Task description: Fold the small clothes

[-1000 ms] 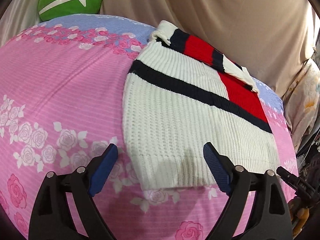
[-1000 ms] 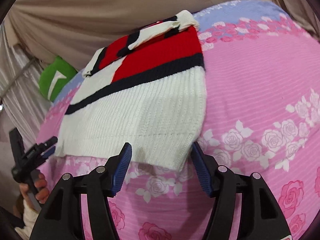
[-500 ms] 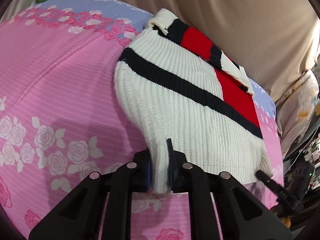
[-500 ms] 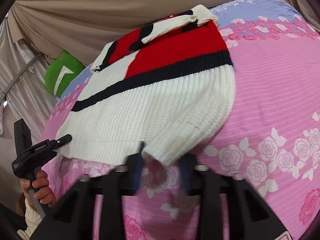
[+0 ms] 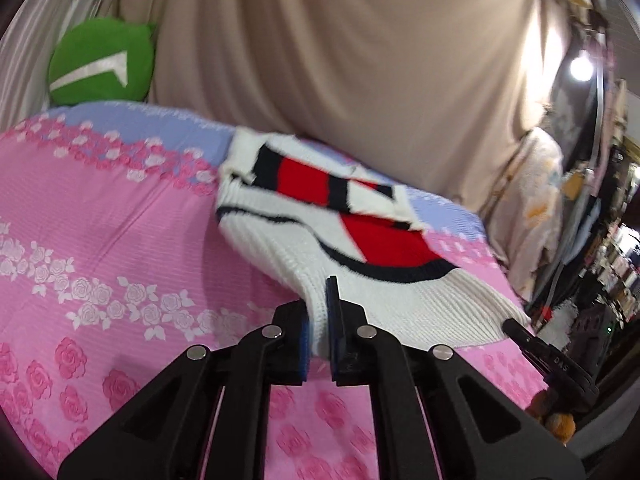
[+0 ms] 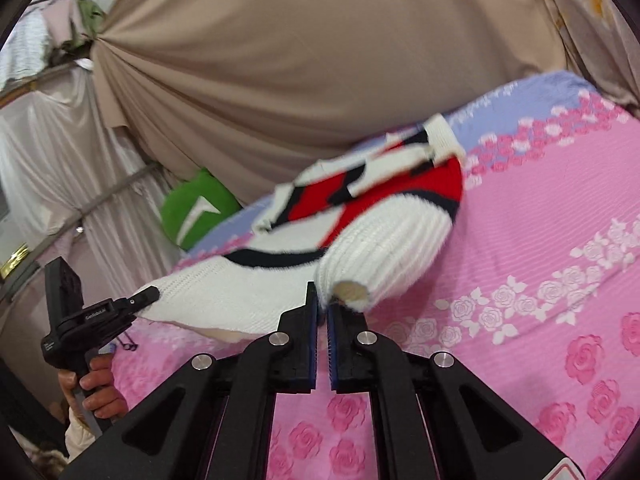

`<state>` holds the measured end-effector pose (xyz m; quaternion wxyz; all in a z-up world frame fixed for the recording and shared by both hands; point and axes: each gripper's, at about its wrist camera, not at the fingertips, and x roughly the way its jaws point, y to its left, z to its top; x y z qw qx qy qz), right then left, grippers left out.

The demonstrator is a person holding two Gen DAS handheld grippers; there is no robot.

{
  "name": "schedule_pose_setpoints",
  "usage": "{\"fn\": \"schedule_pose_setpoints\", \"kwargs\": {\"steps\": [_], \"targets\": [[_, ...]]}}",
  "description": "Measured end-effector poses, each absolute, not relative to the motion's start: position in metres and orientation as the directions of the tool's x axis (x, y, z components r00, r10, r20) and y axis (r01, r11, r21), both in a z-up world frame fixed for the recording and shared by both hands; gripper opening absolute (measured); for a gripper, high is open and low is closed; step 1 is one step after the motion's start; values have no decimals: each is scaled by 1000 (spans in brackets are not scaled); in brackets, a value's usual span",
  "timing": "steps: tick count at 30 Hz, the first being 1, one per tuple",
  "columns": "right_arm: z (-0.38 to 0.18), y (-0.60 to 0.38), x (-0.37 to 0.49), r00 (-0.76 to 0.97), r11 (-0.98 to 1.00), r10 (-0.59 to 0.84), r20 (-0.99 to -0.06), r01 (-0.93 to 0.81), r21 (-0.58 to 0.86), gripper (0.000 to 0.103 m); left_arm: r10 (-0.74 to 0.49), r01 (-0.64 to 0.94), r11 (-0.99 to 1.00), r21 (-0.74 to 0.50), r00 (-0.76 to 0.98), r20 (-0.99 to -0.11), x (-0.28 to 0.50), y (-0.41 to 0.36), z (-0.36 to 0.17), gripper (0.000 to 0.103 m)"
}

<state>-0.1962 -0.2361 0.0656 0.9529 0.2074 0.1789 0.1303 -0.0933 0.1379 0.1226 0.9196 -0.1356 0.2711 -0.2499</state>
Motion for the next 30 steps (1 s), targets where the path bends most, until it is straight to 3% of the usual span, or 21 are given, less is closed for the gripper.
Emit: {"fn": "schedule_pose_setpoints", "kwargs": {"steps": [8, 16, 22, 26, 30], "targets": [[82, -247, -310, 905, 831, 425, -30, -376, 410, 4, -657, 565, 740, -365, 723, -213, -201, 163, 147, 5], [119, -242, -342, 908, 849, 413, 63, -409, 334, 4, -665, 595, 719, -358, 738, -110, -233, 173, 175, 6], [145, -253, -260, 926, 873, 373, 57, -371, 315, 4, -614, 549, 775, -313, 772, -165, -152, 156, 189, 6], [149, -261, -171, 941, 884, 338, -28, -308, 352, 4, -555, 460, 822, -334, 778, -294, -57, 129, 176, 6], [144, -274, -89, 942, 885, 307, -132, -232, 403, 4, -455, 368, 887, -280, 801, -388, 18, 106, 154, 6]]}}
